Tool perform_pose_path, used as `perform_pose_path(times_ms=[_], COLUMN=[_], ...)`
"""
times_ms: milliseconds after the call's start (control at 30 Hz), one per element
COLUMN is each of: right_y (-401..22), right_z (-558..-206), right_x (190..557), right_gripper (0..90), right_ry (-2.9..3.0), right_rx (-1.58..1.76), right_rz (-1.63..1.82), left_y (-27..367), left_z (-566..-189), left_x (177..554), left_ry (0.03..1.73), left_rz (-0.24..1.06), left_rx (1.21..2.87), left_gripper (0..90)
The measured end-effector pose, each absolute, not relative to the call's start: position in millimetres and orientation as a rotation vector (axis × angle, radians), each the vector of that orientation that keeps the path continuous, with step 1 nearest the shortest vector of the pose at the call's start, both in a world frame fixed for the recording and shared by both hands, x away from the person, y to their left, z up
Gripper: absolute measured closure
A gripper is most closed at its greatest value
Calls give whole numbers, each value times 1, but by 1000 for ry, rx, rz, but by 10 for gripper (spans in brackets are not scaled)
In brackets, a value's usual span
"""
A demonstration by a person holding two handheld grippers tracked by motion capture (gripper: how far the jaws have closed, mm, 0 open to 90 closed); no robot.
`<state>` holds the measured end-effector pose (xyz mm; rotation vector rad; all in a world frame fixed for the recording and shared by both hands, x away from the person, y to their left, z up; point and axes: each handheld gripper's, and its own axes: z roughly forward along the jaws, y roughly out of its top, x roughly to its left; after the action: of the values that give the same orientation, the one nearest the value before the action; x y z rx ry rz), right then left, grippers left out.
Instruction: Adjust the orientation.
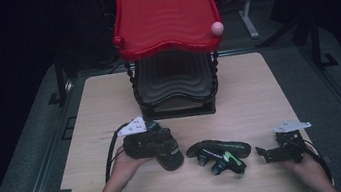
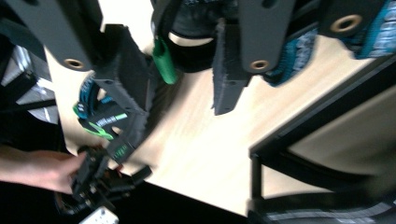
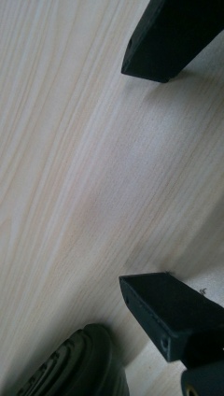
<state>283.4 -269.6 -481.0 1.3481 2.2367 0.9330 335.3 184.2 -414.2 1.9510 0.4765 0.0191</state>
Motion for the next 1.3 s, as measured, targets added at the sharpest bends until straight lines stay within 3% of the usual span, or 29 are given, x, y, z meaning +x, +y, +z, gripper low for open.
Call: perform_pose_path(times_ms=[100,200,267,900,1133,1300], right_y=[-270,-270,-270,-270,-270,-270], right_z=[-481,-481,-481,-481,-481,-481], right_x=[283,283,283,283,283,283], right_gripper=[12,12,12,12,12,12], right_ry=[2237,2237,2238,2240,2240,2240], right_rx=[1346,1346,1346,1346,1347,1346], right_rz=[934,934,934,931,931,931], left_y=[181,181,182,231,230,234], left_z=[-419,-419,-418,-411,-411,-408], left_x=[336,334,333,296,275,276], left_ry=[456,423,409,408,368,389], left_rz=[-15,-32,-34,-28,-57,-29], left_rx=[1974,1979,1990,2023,2027,1994], left_gripper=[673,843,859,868,865,751])
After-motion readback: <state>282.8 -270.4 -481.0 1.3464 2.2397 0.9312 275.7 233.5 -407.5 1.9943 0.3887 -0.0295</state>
